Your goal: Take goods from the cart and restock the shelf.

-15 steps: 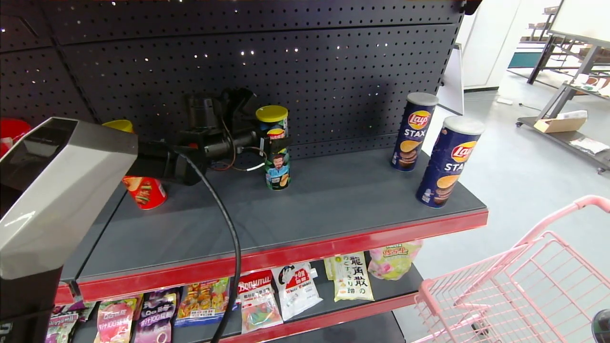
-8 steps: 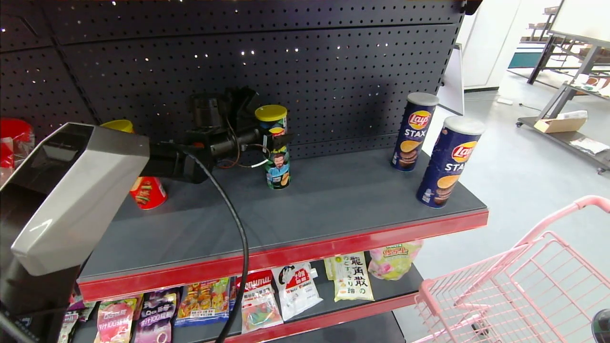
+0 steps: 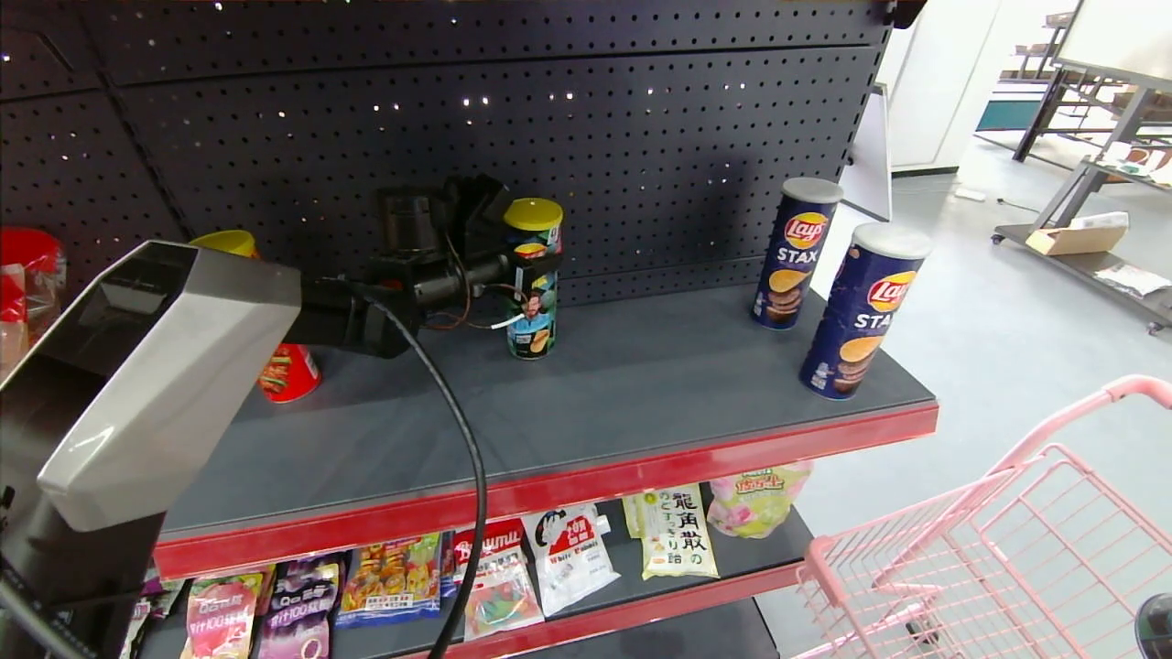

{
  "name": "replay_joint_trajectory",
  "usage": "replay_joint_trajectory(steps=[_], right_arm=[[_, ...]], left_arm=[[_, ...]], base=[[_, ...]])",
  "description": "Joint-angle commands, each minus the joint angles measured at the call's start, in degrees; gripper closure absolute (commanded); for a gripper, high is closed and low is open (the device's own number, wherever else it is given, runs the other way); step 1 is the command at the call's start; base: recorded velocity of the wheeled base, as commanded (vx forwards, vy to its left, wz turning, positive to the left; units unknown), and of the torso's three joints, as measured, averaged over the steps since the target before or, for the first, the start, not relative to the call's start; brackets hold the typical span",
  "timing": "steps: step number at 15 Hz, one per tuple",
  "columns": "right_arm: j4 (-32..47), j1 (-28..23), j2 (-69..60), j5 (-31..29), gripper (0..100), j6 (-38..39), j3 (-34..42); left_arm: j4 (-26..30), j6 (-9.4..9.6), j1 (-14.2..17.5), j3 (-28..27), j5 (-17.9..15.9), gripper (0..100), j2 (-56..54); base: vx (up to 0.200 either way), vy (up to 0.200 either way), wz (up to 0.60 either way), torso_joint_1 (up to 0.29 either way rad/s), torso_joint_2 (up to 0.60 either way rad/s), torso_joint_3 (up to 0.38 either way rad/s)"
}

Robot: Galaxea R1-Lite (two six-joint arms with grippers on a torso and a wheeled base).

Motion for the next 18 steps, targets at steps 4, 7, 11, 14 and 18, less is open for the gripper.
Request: replay_joint_trajectory(steps=[4,7,11,14,18], right_arm=[[0.0,0.0,0.1,0.0,100,0.0,0.0],[-0.1,0.0,0.4,0.0,100,0.0,-0.4],[-0.1,0.0,0.5,0.1,100,0.0,-0.2],[-0.1,0.0,0.8,0.1,100,0.0,-0.3],[-0.1,0.0,0.9,0.1,100,0.0,-0.4]], left_arm=[[1.8,-2.16,-0.5,7.4,-0.5,100,-8.3],[0.5,-3.56,-1.4,21.6,-1.3,100,-17.4],[-13.0,-5.32,-4.0,36.3,-0.6,100,-22.0],[-17.4,-9.72,-7.6,36.9,5.4,100,-21.5],[-24.9,-9.37,-8.4,41.0,5.5,100,-20.5]], base=[[0.000,0.000,0.00,0.000,0.00,0.000],[0.000,0.000,0.00,0.000,0.00,0.000],[0.000,0.000,0.00,0.000,0.00,0.000],[0.000,0.000,0.00,0.000,0.00,0.000],[0.000,0.000,0.00,0.000,0.00,0.000]])
